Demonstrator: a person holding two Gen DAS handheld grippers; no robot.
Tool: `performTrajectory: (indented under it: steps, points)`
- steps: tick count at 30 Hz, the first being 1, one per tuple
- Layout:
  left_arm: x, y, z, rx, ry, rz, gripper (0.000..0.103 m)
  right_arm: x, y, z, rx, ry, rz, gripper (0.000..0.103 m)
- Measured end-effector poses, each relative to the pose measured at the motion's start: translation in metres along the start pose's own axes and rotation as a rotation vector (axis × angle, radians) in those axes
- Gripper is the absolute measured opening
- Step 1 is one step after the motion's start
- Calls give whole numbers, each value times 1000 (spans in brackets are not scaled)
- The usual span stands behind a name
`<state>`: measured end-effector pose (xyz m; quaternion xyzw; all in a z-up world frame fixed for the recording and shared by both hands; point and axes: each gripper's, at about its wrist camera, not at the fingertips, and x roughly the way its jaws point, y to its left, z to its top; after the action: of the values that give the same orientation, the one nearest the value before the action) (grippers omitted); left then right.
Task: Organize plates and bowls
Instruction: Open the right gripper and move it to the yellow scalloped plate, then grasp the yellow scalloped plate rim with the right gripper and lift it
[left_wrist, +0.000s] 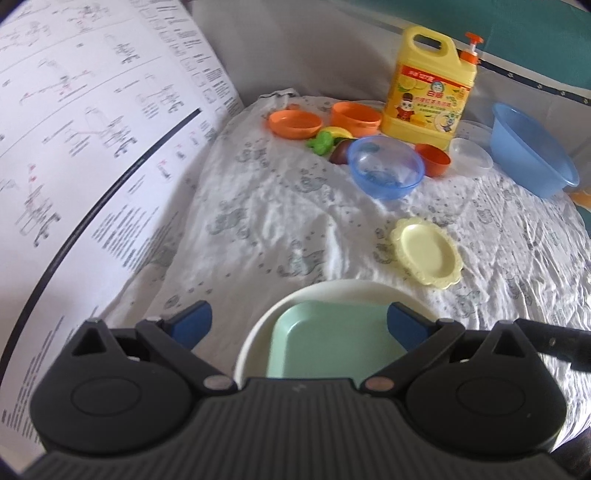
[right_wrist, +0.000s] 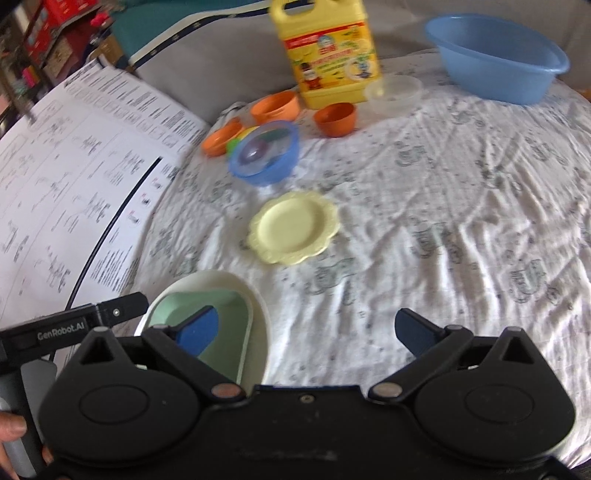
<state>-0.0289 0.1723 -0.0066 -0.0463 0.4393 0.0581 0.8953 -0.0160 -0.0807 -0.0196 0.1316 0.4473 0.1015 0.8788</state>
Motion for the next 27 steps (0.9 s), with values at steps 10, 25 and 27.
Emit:
performTrajectory:
  steps: [10, 25, 27]
  points:
    - [31, -43, 26, 97, 11, -33, 103, 3, -51, 26, 131, -22, -45, 102]
    - [92, -83, 53, 149, 82, -90, 91, 65, -38, 74, 101, 23, 14, 66]
    - [100, -87, 54, 151, 96, -105, 82, 75, -33, 78, 81, 35, 22, 58]
